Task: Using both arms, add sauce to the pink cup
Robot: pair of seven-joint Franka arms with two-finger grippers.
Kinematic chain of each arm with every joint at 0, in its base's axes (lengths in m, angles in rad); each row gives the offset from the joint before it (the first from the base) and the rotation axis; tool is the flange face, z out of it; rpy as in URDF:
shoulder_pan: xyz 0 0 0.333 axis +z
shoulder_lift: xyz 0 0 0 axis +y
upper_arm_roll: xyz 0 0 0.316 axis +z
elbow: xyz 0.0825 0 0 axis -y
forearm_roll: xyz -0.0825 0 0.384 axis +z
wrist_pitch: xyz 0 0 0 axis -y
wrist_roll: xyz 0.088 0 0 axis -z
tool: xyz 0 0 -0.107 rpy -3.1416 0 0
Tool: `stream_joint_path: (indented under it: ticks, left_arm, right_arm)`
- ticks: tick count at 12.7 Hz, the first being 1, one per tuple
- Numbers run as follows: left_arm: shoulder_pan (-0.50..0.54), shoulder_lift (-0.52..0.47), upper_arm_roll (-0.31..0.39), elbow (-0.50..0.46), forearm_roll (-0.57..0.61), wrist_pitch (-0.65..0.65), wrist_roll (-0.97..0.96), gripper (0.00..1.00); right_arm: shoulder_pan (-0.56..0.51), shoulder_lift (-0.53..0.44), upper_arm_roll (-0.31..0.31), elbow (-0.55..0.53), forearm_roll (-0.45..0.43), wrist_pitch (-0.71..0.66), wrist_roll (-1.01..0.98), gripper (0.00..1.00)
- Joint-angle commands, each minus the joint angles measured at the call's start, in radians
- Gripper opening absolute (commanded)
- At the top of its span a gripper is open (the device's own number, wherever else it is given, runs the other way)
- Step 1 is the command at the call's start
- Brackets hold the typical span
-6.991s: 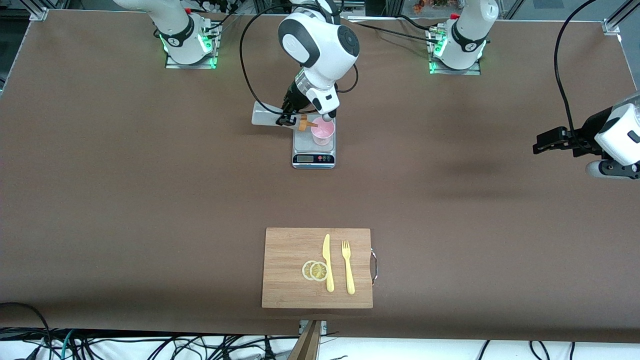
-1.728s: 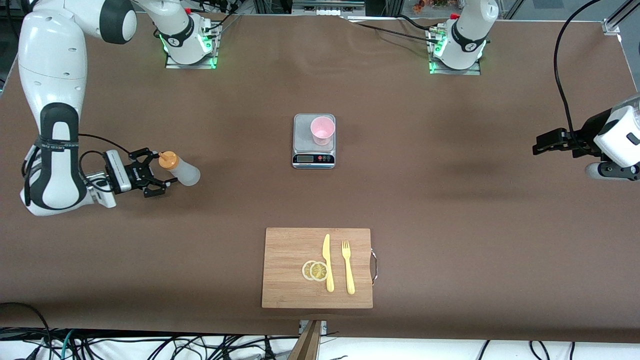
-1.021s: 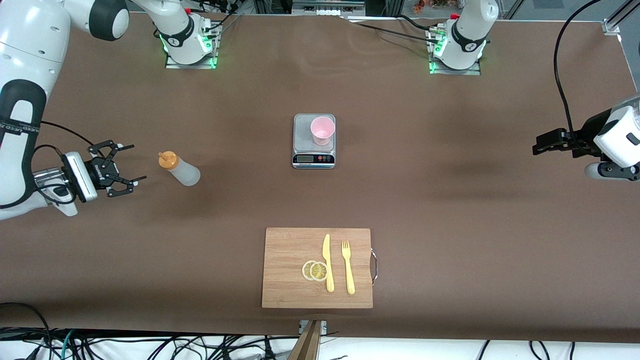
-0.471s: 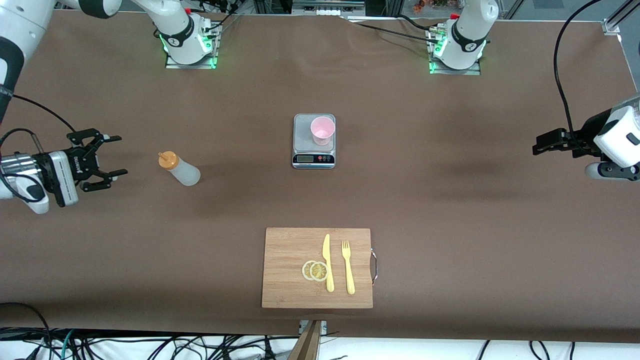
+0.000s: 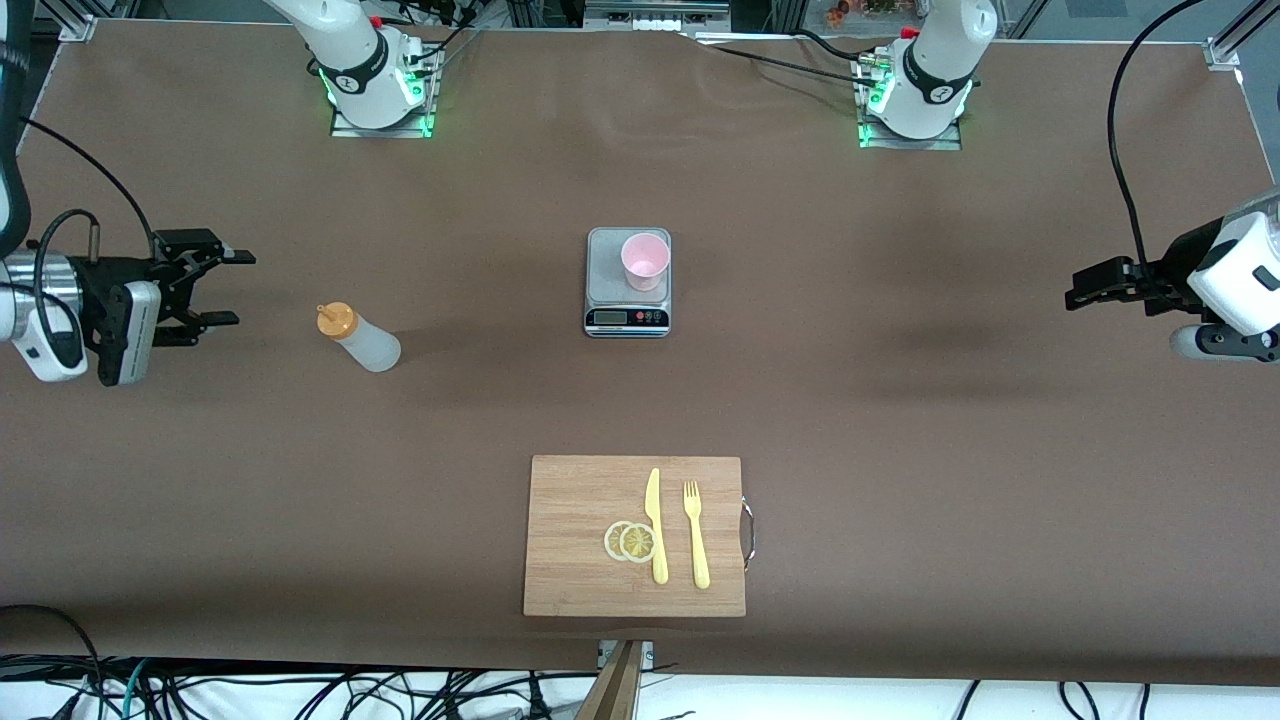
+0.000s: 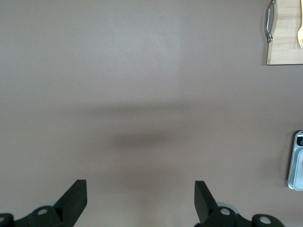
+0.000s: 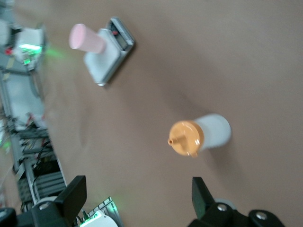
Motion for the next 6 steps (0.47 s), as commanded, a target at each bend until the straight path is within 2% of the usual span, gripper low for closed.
stream_joint_path:
  ticks: [1, 5, 6]
  left_arm:
    - [0.001, 0.012, 0.001, 0.031, 0.021, -0.025, 0.02, 1.0]
    - [0.001, 0.012, 0.001, 0.031, 0.021, -0.025, 0.02, 1.0]
    - [0.001, 0.012, 0.001, 0.031, 0.021, -0.025, 0.02, 1.0]
  right_arm:
    - [-0.023, -0.189, 0.092, -0.165, -0.142, 0.117, 0.236, 0.98]
    - [-0.025, -0.291, 0.108, -0.188, -0.345, 0.142, 0.496, 0.99]
    - [-0.025, -0.309, 0.14, -0.188, -0.431, 0.159, 0.557, 0.99]
